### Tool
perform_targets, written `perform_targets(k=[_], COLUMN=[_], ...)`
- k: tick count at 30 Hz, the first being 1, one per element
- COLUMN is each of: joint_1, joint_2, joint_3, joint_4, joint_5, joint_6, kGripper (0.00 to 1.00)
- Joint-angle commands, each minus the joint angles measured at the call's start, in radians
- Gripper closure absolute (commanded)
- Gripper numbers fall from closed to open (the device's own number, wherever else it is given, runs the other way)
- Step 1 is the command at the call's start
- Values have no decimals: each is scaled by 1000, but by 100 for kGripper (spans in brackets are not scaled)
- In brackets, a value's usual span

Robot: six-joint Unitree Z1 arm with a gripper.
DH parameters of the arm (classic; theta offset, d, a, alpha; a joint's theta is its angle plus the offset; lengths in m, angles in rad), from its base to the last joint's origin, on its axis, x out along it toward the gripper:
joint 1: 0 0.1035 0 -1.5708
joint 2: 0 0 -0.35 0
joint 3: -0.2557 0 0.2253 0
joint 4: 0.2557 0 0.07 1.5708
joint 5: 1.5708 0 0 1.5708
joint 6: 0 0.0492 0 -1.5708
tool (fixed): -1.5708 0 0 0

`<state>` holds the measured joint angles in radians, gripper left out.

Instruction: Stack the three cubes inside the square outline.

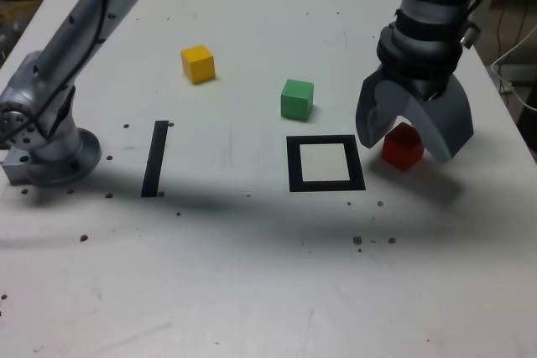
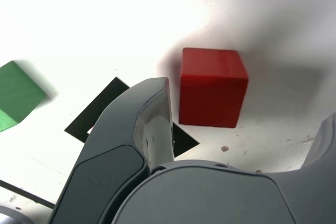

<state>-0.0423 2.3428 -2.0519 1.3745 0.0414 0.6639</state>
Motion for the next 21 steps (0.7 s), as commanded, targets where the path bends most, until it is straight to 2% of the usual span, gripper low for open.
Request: perform_targets(k=[1,5,10,13,15,21], joint_1=[2,2,2,1,1,-1], joint_2=[23,46,49,48,48,49], joint_3=[-23,-44,-45,-45,-44,-37], joint_4=[19,39,43,45,45,47], joint_5=[-2,2,23,32,34,34], joint_6=[1,-9,-26,-27,-28,-32], kGripper=[12,27,55,68,72,72])
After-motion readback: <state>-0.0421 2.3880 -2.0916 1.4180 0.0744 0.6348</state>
